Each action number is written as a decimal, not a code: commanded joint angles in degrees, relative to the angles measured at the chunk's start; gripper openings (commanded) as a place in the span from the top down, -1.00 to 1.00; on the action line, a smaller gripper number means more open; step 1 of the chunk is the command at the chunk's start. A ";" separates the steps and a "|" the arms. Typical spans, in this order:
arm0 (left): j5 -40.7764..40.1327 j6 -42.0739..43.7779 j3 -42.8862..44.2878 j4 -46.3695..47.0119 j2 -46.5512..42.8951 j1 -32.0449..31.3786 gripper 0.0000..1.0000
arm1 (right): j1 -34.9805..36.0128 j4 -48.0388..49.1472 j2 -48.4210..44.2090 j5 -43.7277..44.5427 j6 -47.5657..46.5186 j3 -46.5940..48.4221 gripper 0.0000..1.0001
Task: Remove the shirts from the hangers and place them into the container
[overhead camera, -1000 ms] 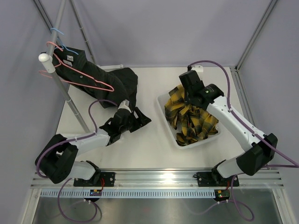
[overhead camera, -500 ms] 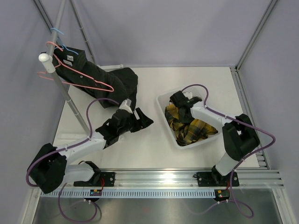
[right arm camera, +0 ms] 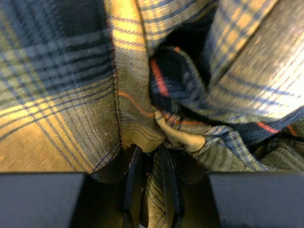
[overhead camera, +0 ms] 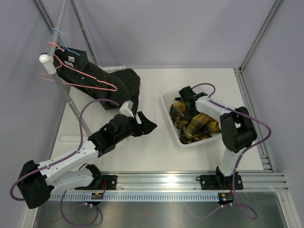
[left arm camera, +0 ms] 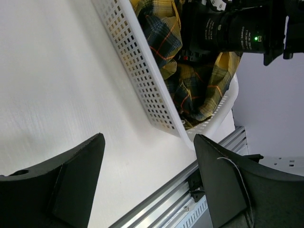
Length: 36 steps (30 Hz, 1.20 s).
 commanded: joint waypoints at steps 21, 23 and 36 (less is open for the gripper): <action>-3.08 2.13 2.69 -4.71 -3.71 -1.40 -0.64 | -22.07 1.28 0.29 -2.57 -6.04 -1.29 0.44; -2.82 2.22 2.69 -4.71 -3.71 -1.32 -0.64 | -22.07 1.18 0.82 -2.66 -6.58 -0.59 0.45; -3.61 4.68 5.23 -6.90 -3.27 -4.39 -0.70 | -20.23 -2.74 -26.14 -2.22 -11.14 -1.39 -0.99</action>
